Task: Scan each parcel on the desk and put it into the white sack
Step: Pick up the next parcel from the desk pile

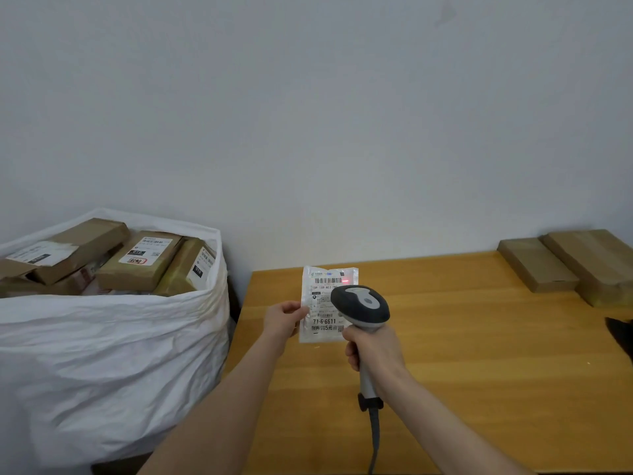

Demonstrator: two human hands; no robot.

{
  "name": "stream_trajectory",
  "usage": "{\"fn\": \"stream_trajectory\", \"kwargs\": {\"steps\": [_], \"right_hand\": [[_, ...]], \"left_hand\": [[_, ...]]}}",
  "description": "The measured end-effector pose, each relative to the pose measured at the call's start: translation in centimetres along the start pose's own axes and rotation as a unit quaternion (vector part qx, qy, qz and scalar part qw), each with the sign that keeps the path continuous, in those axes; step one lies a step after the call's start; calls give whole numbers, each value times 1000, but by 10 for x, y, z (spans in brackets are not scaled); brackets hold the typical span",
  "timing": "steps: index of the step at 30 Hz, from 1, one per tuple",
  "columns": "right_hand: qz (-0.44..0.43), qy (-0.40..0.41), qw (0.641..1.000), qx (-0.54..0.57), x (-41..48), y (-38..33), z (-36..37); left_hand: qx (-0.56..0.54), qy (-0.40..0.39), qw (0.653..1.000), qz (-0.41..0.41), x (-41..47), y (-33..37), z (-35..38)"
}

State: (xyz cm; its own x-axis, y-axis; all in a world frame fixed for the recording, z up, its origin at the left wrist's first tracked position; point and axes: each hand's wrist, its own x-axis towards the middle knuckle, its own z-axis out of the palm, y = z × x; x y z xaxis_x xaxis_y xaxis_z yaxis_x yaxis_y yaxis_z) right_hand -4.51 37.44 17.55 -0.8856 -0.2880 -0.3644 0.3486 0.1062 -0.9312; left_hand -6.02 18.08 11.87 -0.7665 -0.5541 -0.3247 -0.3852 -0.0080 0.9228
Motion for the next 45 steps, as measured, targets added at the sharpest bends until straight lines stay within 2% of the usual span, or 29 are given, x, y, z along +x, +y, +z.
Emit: {"fn": "stream_trajectory", "kwargs": {"steps": [11,17,24,28,33,38,40,45], "right_hand": [[-43,-78,996,-1,3,-9,33],[-54,-143,988,19,22,-48,104],[-49,-103,993,40,65,-82,223],[-18,-62,996,66,101,-89,281],[30,26,996,81,135,-78,297],[50,55,994,80,142,-66,300],[62,58,992,94,142,-65,298],[76,73,987,122,136,-59,273]], "left_hand": [[8,43,998,35,-26,6,-42],[12,141,988,67,-14,34,-125],[32,267,955,126,27,74,-260],[70,300,942,136,69,97,-332],[219,225,940,133,122,107,-333],[363,124,917,111,149,89,-285],[397,113,905,104,153,87,-275],[463,112,857,196,161,103,-246]]}}
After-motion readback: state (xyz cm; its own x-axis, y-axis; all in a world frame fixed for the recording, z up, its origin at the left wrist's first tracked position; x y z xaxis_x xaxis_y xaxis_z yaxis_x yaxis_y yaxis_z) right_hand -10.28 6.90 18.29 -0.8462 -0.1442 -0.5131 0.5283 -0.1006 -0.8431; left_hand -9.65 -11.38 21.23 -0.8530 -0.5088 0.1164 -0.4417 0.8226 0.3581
